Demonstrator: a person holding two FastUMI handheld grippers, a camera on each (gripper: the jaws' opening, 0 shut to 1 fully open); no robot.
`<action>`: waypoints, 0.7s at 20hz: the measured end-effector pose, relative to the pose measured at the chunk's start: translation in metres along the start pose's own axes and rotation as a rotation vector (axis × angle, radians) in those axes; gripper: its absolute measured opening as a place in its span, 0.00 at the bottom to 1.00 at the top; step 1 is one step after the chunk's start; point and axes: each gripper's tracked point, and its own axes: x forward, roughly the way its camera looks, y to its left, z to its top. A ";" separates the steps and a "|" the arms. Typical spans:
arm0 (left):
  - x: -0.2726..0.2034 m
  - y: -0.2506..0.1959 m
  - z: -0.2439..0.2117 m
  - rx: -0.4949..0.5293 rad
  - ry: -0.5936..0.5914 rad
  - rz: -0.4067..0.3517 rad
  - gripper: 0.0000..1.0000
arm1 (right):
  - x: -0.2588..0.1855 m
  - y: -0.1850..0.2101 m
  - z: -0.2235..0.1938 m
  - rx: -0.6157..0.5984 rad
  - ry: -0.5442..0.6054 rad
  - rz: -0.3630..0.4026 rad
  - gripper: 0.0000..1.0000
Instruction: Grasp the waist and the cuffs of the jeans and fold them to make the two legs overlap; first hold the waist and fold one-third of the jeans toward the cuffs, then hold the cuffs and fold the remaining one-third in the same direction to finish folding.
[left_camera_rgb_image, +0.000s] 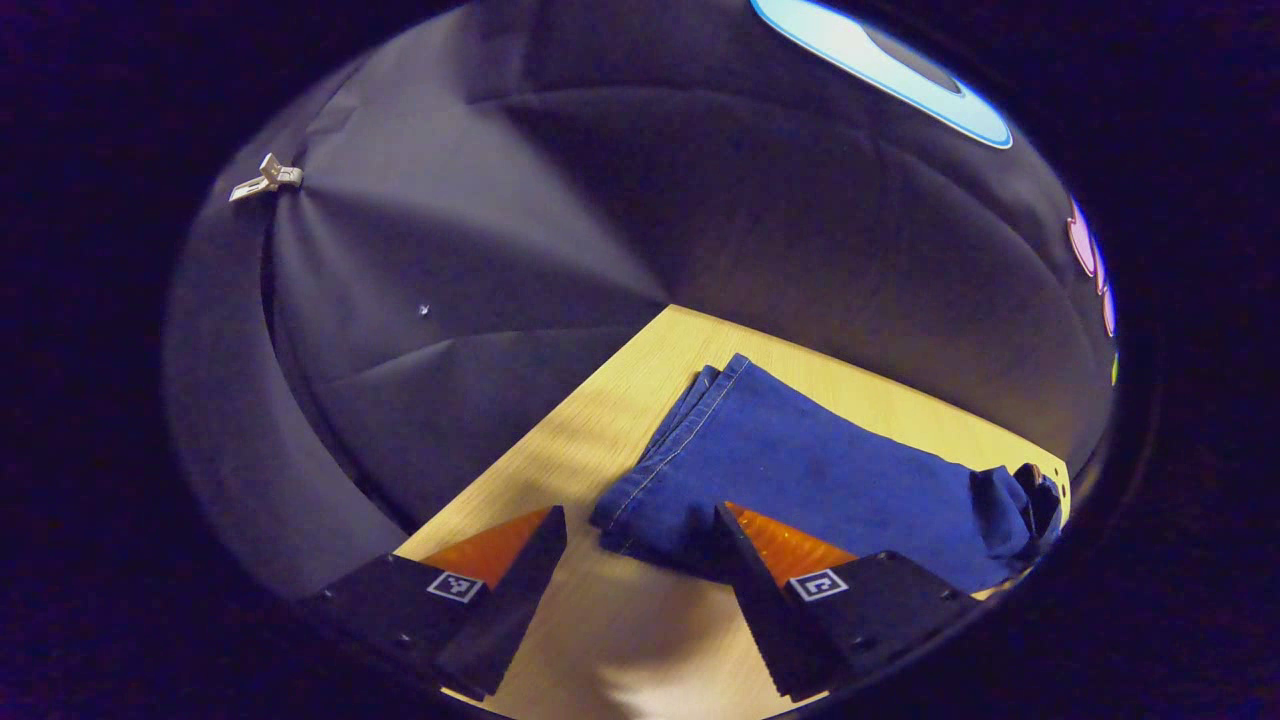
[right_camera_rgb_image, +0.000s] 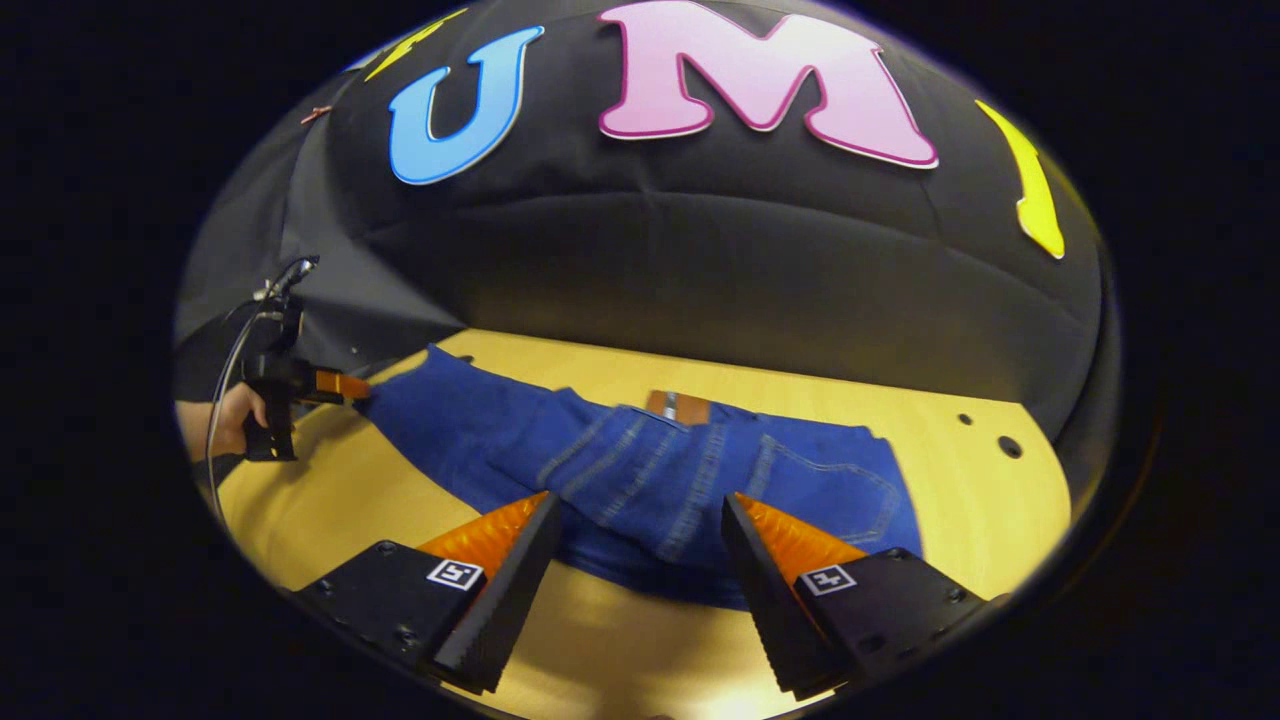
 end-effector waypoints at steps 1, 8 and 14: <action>-0.001 0.001 0.002 0.004 -0.006 0.017 0.95 | -0.006 -0.010 -0.001 0.004 -0.007 -0.023 0.99; 0.007 -0.001 -0.001 0.091 0.026 0.077 0.90 | -0.021 -0.042 -0.021 0.162 0.029 -0.065 0.98; 0.009 -0.020 -0.004 0.141 0.097 0.005 0.65 | -0.024 -0.039 -0.040 0.162 0.064 -0.056 0.99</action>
